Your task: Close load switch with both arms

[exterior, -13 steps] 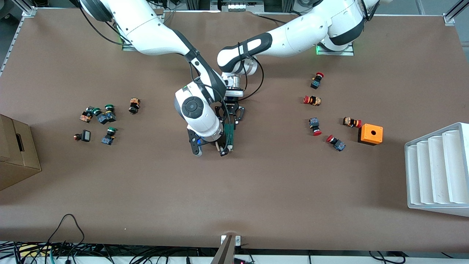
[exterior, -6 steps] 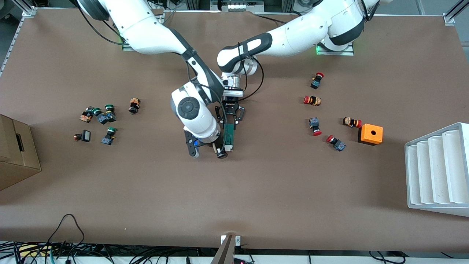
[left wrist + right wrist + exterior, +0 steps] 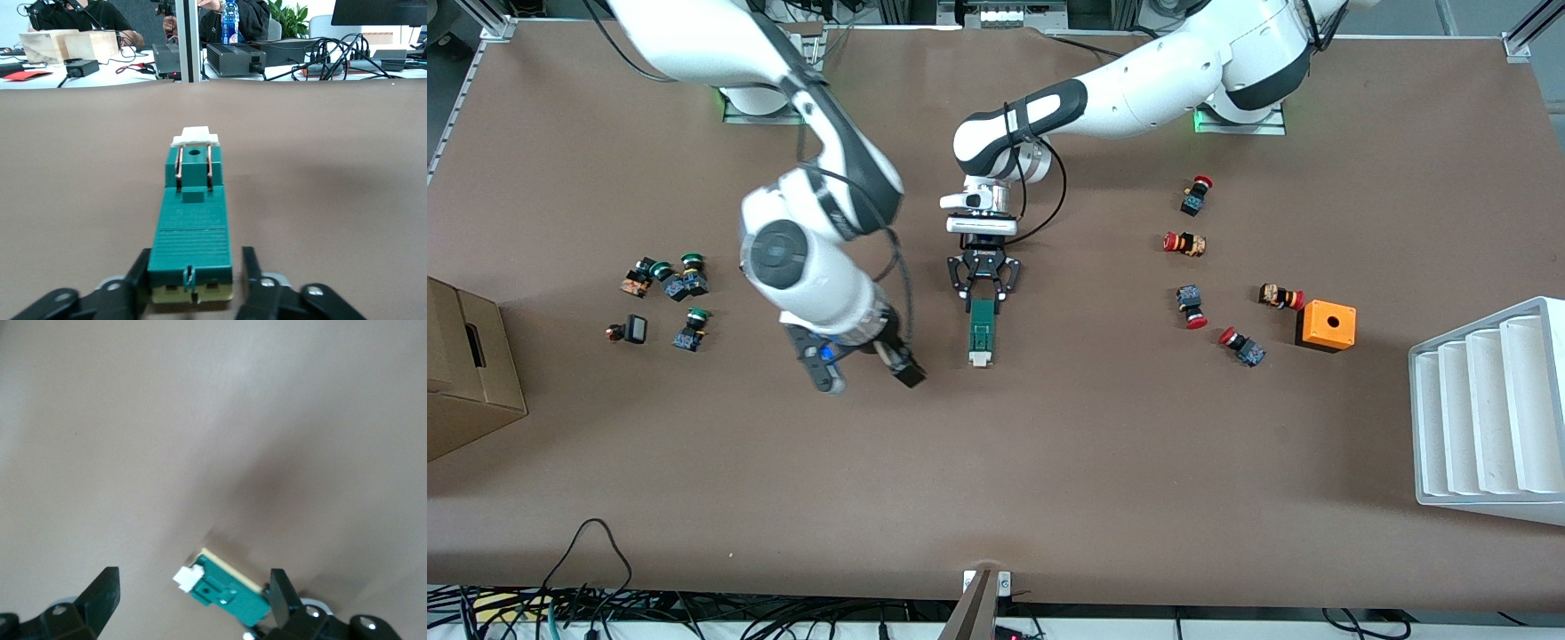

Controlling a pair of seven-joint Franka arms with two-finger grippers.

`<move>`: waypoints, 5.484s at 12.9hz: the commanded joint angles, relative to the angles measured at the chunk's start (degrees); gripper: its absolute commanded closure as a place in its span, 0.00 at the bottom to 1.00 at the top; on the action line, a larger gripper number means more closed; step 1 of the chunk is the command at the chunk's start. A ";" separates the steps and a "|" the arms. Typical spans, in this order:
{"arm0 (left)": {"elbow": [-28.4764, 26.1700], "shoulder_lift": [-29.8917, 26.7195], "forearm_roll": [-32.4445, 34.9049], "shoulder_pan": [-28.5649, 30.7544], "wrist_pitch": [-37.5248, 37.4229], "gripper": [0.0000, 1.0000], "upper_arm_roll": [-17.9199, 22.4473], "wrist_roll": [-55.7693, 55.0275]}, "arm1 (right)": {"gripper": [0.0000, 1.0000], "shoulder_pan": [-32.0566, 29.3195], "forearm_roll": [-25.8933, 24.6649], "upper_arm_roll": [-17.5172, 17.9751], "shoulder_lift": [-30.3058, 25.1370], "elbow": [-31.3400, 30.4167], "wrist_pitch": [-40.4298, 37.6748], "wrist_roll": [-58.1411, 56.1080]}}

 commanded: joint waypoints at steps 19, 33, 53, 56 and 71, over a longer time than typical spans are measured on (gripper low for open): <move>4.95 -30.23 -57.08 5.87 16.19 0.00 -1.67 45.89 | 0.00 -23.78 -5.75 -1.02 -29.60 -16.96 -23.27 -69.82; 12.96 -48.35 -129.02 7.79 3.23 0.00 30.24 99.17 | 0.00 -23.60 -9.36 -0.67 -27.93 -11.86 -24.24 -70.26; 10.33 -65.32 -130.71 11.93 -20.18 0.00 48.10 119.94 | 0.00 -22.81 -10.06 -0.23 -25.56 -11.33 -23.44 -71.58; 10.24 -65.85 -130.53 12.02 -20.79 0.00 48.10 119.94 | 0.00 -22.81 -10.06 -0.23 -25.38 -11.24 -23.44 -71.58; 10.33 -64.35 -128.51 25.47 -18.51 0.00 34.56 123.63 | 0.00 -23.16 -9.71 -0.58 -25.56 -11.24 -23.01 -74.48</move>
